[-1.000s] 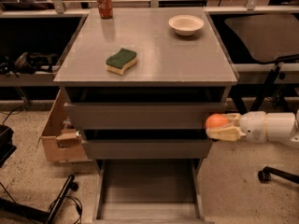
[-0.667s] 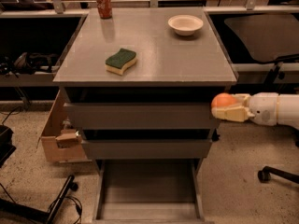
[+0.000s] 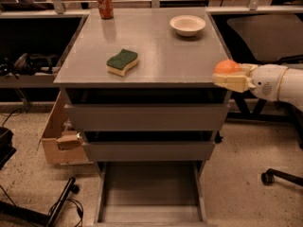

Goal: Pick orange from bottom drawer and place on counter

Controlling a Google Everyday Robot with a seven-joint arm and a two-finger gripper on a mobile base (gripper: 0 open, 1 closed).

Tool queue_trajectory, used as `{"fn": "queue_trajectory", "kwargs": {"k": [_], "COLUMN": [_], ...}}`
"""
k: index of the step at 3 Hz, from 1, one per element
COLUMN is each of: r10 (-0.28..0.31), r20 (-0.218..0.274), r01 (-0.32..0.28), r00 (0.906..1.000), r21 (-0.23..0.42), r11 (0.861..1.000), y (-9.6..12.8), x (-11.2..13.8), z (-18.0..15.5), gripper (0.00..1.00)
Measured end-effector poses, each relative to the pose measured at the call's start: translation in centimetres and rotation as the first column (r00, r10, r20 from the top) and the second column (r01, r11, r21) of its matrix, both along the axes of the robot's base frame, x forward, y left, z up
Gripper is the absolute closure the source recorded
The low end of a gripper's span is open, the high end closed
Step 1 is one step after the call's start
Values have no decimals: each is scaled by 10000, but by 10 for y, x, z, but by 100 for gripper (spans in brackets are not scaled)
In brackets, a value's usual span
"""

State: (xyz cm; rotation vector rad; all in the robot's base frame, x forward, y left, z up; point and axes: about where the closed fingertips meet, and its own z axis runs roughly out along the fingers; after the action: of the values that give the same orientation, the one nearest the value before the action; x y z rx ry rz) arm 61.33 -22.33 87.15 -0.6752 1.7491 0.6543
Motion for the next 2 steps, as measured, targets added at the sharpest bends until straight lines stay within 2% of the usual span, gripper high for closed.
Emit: {"fn": "queue_trajectory", "kwargs": {"k": [1, 2], "r10": [-622, -929], "r20": [835, 1337], "r01": [602, 920], "r00": [9946, 9867], "r21": [255, 129], "r11": [9979, 9957], "y": [22, 50], "x": [22, 63], "z": [26, 30], "gripper": [100, 100]}}
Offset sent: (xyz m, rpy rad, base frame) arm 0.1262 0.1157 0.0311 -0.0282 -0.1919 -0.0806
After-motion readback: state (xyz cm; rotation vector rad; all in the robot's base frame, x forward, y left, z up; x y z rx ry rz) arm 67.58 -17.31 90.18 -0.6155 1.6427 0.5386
